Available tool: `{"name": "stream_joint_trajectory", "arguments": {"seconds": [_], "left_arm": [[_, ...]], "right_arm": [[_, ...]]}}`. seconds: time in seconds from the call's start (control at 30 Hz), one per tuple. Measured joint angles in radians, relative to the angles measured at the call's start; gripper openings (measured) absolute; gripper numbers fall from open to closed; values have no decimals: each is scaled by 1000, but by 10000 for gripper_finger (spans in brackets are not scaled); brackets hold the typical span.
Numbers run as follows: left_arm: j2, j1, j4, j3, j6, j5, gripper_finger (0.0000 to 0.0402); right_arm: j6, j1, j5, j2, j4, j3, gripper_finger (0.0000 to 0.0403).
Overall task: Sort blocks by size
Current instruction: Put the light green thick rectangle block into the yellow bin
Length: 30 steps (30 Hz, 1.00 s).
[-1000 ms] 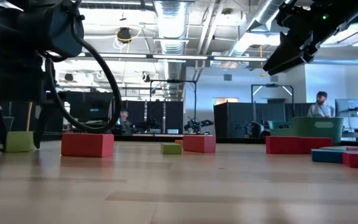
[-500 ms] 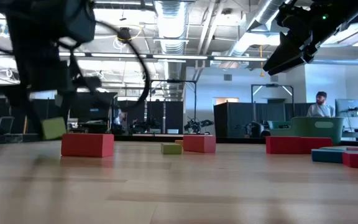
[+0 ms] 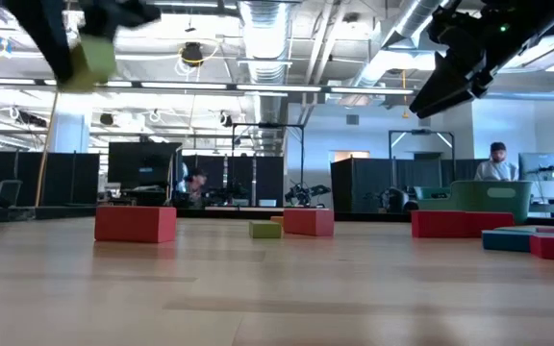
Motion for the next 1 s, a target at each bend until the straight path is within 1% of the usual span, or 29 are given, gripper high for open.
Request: {"name": "stream_joint_trajectory", "arguments": {"seconds": [0.13,0.27,0.43,0.6,0.7,0.83,1.0], "left_arm": [[0,-85,-63,104,-147,44,128],[0,-162,-96,149,-277,47,128],[0,-222,-133,150,-367,46,128],[0,-224,-136,150,-440,48,128],[0,-233,-116,145,-516,90,128],[0,-281,-81,113,-625,118,128],[0,-331,-51,55,-707,129,128]], "right_arm": [[8,0,0,0,-9,0,245],[23,0,0,0,-4,0,245],[23,0,0,0,-4,0,245],[23,0,0,0,-4,0,245],[24,0,-1,0,-4,0,245],[26,0,-1,0,-4,0,245],[26,0,-1,0,-3,0,245]]}}
